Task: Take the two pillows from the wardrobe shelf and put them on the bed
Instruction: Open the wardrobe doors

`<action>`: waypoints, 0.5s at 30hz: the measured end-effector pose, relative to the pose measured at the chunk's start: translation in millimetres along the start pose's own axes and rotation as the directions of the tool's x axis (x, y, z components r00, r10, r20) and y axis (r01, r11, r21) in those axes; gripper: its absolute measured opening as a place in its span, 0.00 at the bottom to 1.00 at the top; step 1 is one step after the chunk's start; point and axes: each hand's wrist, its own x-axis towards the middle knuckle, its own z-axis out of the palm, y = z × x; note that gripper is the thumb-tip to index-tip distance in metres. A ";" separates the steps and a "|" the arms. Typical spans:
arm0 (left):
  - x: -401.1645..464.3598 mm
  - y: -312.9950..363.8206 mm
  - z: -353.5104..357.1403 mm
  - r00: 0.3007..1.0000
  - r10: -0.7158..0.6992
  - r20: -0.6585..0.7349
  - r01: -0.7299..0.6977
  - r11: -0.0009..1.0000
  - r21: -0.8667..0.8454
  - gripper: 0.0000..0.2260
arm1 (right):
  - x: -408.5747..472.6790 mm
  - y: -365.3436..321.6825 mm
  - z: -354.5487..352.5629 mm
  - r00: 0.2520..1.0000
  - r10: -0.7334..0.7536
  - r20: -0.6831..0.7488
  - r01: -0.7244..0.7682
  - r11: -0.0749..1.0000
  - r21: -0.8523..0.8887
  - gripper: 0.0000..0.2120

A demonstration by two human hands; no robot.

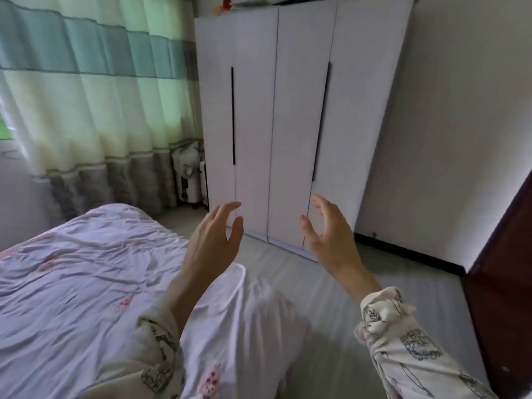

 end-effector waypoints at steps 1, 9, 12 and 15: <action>10.5 -6.3 15.8 1.000 -0.002 -0.001 0.002 1.000 -0.020 0.14 | 9.6 13.9 2.1 1.000 0.009 -0.010 -0.009 1.000 0.001 0.24; 120.3 -67.3 150.9 0.991 -0.133 0.024 0.135 0.981 -0.141 0.14 | 107.8 137.8 29.1 0.995 0.100 -0.001 -0.100 0.995 0.015 0.24; 167.6 -76.5 206.2 0.991 -0.123 0.057 0.131 0.974 -0.186 0.14 | 156.3 181.3 29.2 0.994 0.112 -0.008 -0.112 0.994 0.019 0.27; 214.3 -76.3 261.2 0.988 -0.097 0.122 0.120 0.974 -0.195 0.15 | 209.5 229.2 28.1 0.994 0.112 -0.003 -0.112 0.994 0.002 0.26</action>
